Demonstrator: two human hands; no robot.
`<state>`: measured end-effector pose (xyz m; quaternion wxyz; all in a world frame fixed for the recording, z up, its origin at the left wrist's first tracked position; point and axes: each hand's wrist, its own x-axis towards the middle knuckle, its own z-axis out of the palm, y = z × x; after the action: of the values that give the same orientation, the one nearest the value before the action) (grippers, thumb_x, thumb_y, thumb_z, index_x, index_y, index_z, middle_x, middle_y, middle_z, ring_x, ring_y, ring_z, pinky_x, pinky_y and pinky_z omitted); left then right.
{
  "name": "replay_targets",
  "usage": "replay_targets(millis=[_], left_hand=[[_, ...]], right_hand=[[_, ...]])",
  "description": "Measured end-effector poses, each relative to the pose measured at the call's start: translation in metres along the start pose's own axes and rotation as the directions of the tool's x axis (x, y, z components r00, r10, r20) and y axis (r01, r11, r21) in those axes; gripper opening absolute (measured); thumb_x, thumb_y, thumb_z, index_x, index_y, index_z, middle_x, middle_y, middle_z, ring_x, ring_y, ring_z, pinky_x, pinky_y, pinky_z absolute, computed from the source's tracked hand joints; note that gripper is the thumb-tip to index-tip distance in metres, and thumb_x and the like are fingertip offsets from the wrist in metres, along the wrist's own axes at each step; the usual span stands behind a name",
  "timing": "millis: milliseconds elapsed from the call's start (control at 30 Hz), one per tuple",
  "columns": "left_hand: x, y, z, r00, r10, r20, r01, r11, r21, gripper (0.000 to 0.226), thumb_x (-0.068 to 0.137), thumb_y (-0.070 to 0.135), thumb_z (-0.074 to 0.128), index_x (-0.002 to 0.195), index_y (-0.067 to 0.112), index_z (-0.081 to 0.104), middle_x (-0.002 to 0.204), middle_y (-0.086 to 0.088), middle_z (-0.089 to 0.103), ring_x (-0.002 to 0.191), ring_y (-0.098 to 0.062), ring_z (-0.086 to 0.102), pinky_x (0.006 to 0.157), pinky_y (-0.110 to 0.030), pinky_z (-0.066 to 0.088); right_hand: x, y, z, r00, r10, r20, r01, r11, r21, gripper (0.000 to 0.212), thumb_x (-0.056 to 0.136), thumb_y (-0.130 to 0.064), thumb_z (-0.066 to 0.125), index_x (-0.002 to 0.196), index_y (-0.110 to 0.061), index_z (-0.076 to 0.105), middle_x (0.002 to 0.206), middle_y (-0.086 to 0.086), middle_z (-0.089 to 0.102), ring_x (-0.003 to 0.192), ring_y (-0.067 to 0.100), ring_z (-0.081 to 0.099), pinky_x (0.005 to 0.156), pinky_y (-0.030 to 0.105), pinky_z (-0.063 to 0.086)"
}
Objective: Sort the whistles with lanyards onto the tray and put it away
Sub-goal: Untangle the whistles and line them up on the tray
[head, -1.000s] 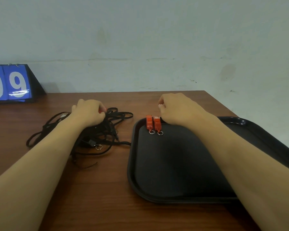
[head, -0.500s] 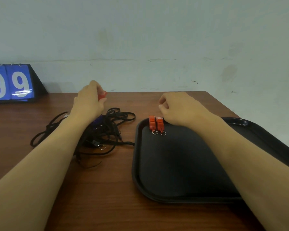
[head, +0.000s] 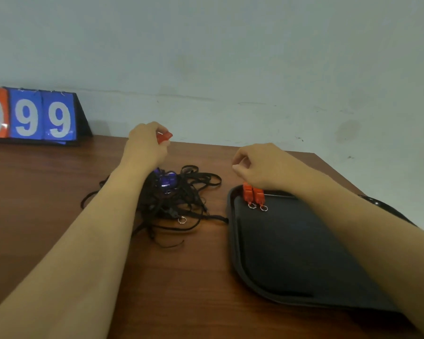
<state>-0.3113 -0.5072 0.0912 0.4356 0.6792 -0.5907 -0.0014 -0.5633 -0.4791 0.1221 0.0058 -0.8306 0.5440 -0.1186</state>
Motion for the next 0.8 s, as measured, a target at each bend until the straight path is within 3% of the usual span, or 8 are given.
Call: replay_targets(millis=[167, 300, 533, 800], left_hand=[[0.001, 0.0, -0.002, 1.0, -0.02, -0.004, 0.02, 0.998, -0.066, 0.025, 0.095, 0.019, 0.066, 0.12, 0.017, 0.067, 0.122, -0.005, 0.066, 0.099, -0.016, 0.057, 0.086, -0.027, 0.042], [0.001, -0.002, -0.004, 0.999, -0.031, -0.024, 0.028, 0.994, -0.102, 0.027, 0.095, 0.018, 0.065, 0.122, 0.016, 0.066, 0.121, -0.005, 0.067, 0.095, -0.013, 0.053, 0.084, -0.025, 0.04], [0.009, -0.016, -0.01, 0.989, -0.146, 0.028, 0.149, 0.979, -0.14, 0.021, 0.094, 0.018, 0.065, 0.115, 0.021, 0.065, 0.122, -0.003, 0.065, 0.094, -0.017, 0.055, 0.084, -0.034, 0.05], [0.011, -0.019, -0.012, 0.987, -0.157, 0.029, 0.159, 0.97, -0.182, 0.028, 0.095, 0.016, 0.065, 0.122, 0.018, 0.065, 0.12, -0.003, 0.065, 0.095, -0.015, 0.055, 0.08, -0.031, 0.048]], right_hand=[[0.041, -0.05, 0.02, 0.992, -0.111, 0.065, 0.108, 0.993, 0.048, 0.029, 0.103, -0.027, 0.052, 0.127, -0.019, 0.066, 0.13, 0.002, 0.066, 0.117, 0.02, 0.061, 0.095, 0.03, 0.047], [0.084, -0.072, 0.041, 0.988, -0.086, 0.132, 0.078, 0.995, 0.067, 0.031, 0.105, -0.021, 0.049, 0.131, -0.017, 0.066, 0.133, 0.005, 0.065, 0.117, 0.023, 0.061, 0.092, 0.03, 0.047], [0.121, -0.085, 0.069, 0.981, -0.053, 0.188, 0.042, 0.997, 0.061, 0.037, 0.103, -0.042, 0.053, 0.115, -0.014, 0.073, 0.11, 0.005, 0.072, 0.103, 0.021, 0.065, 0.098, 0.041, 0.051], [0.12, -0.09, 0.061, 0.908, -0.113, 0.404, 0.119, 0.993, 0.011, 0.04, 0.101, -0.051, 0.049, 0.129, -0.028, 0.067, 0.123, -0.003, 0.069, 0.113, 0.023, 0.062, 0.105, 0.045, 0.047]])
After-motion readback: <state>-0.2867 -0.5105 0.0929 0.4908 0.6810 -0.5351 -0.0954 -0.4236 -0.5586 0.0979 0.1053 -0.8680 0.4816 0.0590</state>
